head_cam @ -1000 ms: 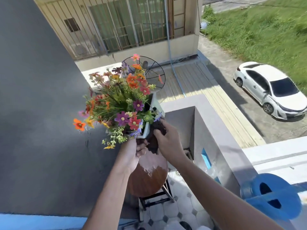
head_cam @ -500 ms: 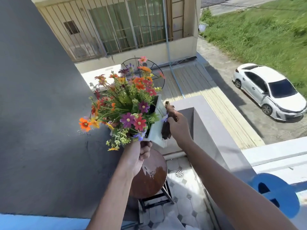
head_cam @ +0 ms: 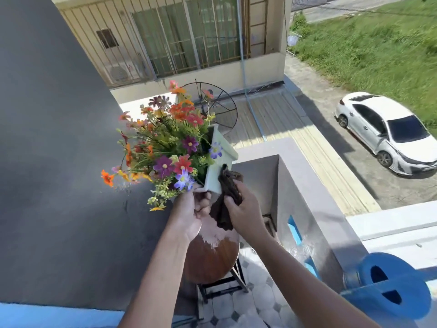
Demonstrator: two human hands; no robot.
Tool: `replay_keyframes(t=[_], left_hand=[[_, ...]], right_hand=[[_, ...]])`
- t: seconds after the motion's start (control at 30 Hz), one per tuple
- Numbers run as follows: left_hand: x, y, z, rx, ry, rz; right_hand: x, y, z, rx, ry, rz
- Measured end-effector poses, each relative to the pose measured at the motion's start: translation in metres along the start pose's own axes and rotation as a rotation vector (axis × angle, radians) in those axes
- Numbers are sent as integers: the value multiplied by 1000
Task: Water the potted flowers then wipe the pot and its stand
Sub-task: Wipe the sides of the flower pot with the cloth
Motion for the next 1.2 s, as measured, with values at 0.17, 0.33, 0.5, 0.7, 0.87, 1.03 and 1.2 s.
replay_keyframes(t=[0.17, 0.33, 0.5, 0.7, 0.87, 1.03, 1.2], left_hand=[[-1, 3, 6, -5, 22, -24], [2, 8, -1, -41, 73, 26], [-2, 8, 2, -46, 64, 51], [-1, 5, 5, -2, -7, 152], [5, 3, 2, 37, 17, 226], [-1, 1, -6, 17, 119, 237], [-6, 0, -2, 14, 151, 258]], right_hand=[[-3, 14, 22, -39, -37, 37], [-7, 42, 43, -205, -78, 117], [-9, -1, 36, -123, -72, -47], [1, 8, 22, -56, -71, 49], [-10, 44, 41, -161, -89, 131], [-26, 31, 74, -180, -221, 23], [-35, 22, 91, -26, -254, 10]])
Point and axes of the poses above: each hand's wrist, its own z-axis towards the middle knuckle, its own x-axis out of the palm, y = z × x, the point moved 1 cm from there along z, towards the middle knuckle, and after that the axes turned 6 degrees about -x, right-handed, at the moved point
